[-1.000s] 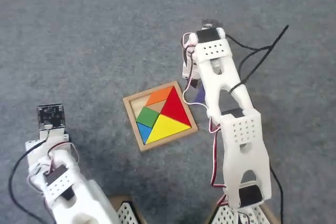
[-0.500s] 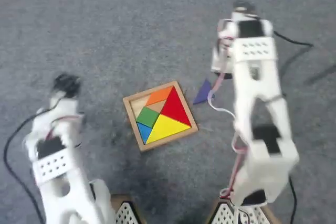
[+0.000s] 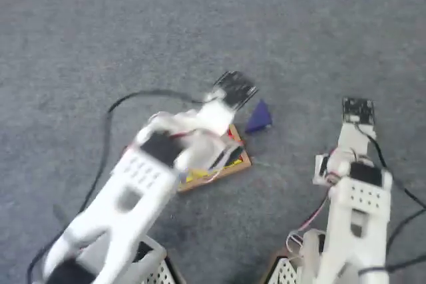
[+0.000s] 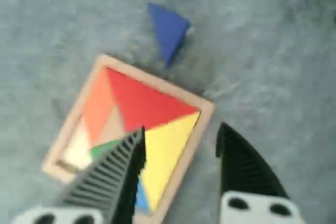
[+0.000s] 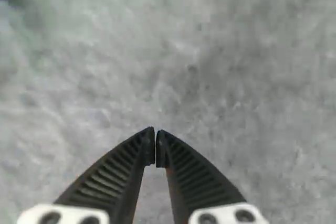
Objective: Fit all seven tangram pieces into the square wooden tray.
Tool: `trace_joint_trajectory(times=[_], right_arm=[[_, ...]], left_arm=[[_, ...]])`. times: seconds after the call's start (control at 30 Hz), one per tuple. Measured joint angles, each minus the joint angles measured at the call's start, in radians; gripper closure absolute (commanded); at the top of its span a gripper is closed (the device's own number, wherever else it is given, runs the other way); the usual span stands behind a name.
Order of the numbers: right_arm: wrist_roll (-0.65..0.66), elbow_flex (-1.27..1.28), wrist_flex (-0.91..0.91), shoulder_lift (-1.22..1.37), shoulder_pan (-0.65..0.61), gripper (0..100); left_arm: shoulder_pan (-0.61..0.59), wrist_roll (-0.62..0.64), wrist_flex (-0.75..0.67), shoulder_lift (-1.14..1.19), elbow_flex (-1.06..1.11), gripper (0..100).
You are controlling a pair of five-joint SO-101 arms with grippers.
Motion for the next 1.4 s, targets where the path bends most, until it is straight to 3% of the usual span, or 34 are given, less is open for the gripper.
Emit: trace_joint_trajectory(times=[0.23, 0.37, 0.83, 1.23, 1.4], right_arm=[[0.018, 0.144, -0.091, -0.064, 0.012, 99.1], [0.020, 0.150, -0.100, -0.064, 0.008, 99.1], [0.020, 0.190, -0.164, -0.064, 0.009, 99.1], [0.020, 0.190, -0.166, -0.064, 0.009, 99.1], [0.020, 0.190, -0.166, -0.064, 0.009, 99.1]], left_arm=[[0.040, 0.146, -0.034, 0.608, -0.413, 72], [0.052, 0.198, -0.049, 0.838, -0.577, 72], [0.048, 0.221, -0.180, 1.091, -0.746, 75], [-0.017, 0.287, 0.173, 1.355, -1.162, 75], [-0.018, 0.288, 0.215, 1.379, -1.226, 81]])
